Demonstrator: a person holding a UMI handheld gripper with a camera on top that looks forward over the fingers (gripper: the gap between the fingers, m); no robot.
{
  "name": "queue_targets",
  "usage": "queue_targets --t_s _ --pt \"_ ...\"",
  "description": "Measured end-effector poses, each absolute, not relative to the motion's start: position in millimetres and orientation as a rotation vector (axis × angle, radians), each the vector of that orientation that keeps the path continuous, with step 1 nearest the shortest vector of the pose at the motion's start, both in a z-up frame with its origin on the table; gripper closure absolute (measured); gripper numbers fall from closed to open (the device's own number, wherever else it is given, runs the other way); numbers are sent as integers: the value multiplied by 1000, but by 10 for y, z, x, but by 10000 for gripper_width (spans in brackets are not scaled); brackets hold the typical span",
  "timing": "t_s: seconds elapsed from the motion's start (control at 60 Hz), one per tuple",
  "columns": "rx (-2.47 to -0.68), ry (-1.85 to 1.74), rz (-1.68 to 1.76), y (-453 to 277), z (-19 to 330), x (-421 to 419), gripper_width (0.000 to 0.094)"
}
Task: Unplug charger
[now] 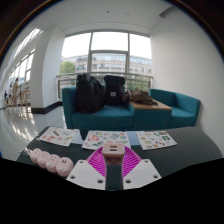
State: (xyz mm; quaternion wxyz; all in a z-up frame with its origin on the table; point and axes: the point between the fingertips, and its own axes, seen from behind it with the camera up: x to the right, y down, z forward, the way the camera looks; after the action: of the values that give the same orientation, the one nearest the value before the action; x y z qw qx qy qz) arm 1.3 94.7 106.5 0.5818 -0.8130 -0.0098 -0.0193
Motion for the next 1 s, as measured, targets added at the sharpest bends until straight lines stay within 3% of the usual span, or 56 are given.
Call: queue_targets --t_s 0.183,0.317,0.467,0.567,0.717,0.85,1.0 --pt "-2020 -6 -23 917 396 198 741" --pt "-2083 12 -13 863 97 203 694" --pt "-2092 48 -4 939 88 230 627" --pt "-2094 76 -29 939 117 292 488" --pt "-2068 69 -48 866 429 289 334" --pt "-1987 73 6 635 1112 226 197" --pt "-1899 92 72 47 1947 137 182"
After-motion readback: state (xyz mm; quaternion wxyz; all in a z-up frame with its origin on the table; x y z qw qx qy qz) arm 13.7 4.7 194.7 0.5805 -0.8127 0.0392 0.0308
